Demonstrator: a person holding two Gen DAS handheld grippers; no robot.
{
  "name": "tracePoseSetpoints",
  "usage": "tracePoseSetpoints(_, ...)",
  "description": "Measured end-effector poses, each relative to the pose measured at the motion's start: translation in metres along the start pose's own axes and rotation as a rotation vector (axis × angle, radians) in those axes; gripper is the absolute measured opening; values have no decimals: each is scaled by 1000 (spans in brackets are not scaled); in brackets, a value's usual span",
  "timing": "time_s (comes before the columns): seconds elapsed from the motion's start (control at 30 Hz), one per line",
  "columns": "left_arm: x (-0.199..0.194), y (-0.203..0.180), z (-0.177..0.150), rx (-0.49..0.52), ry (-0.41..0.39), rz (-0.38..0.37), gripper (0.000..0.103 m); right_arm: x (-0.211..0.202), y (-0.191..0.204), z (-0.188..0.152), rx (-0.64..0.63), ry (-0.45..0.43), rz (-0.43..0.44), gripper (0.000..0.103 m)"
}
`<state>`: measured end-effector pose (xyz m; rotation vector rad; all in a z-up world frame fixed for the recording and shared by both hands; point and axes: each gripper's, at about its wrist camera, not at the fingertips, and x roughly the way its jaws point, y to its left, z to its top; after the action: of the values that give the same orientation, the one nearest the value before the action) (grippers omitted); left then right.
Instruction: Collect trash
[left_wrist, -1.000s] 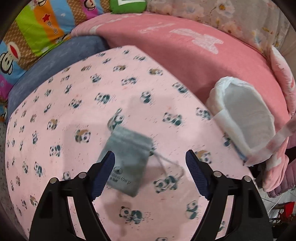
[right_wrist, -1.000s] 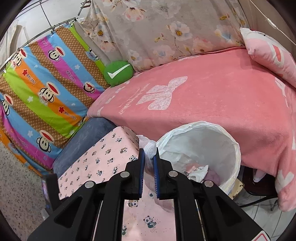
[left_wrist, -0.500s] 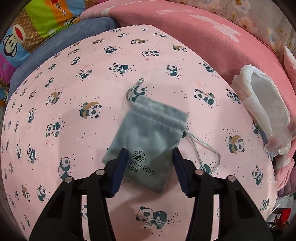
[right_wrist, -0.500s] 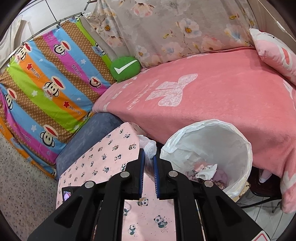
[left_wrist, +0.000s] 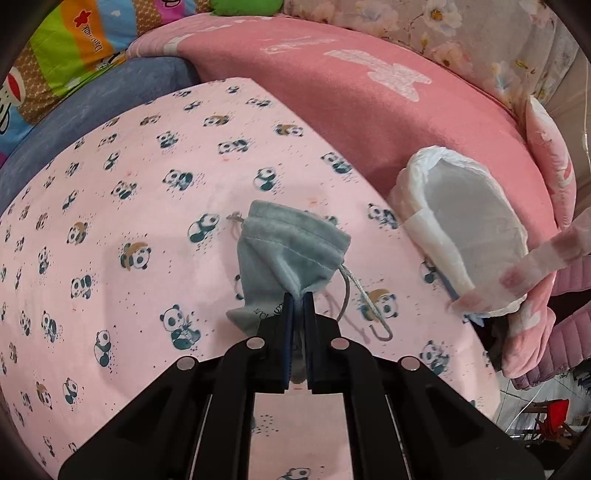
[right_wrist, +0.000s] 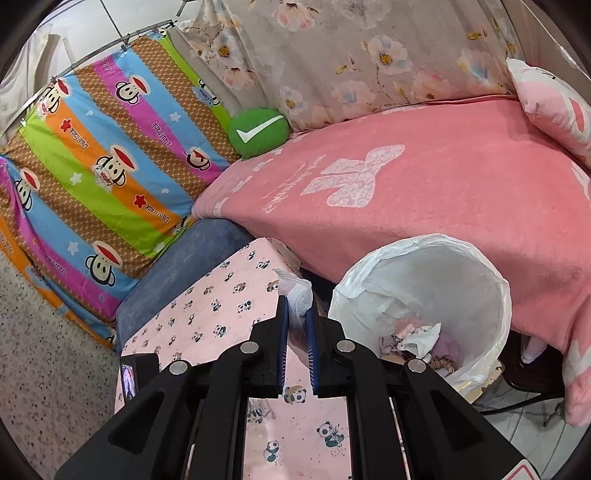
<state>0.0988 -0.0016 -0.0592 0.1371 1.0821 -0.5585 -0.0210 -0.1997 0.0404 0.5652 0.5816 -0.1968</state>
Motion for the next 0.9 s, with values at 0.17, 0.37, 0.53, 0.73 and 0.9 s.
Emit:
tracePoseSetpoints(0.17, -16, -37, 25, 54, -51, -61, 5, -10, -2, 6, 0, -32, -5, 11)
tracePoseSetpoints(0.37, -25, -85, 51, 134, -86, -127, 5, -20, -11, 19, 3, -77, -16, 11)
tracePoseSetpoints(0.53, -23, -119, 60, 198, -94, -162, 5, -24, -25, 31, 12, -96, -37, 11)
tracePoseSetpoints(0.73, -13, -143, 66, 235, -84, -177, 5, -26, -43, 41, 32, -86, -58, 11)
tracePoseSetpoints(0.9, -7, -155, 67, 249, -72, -185, 6, -26, -55, 42, 49, -77, -67, 11)
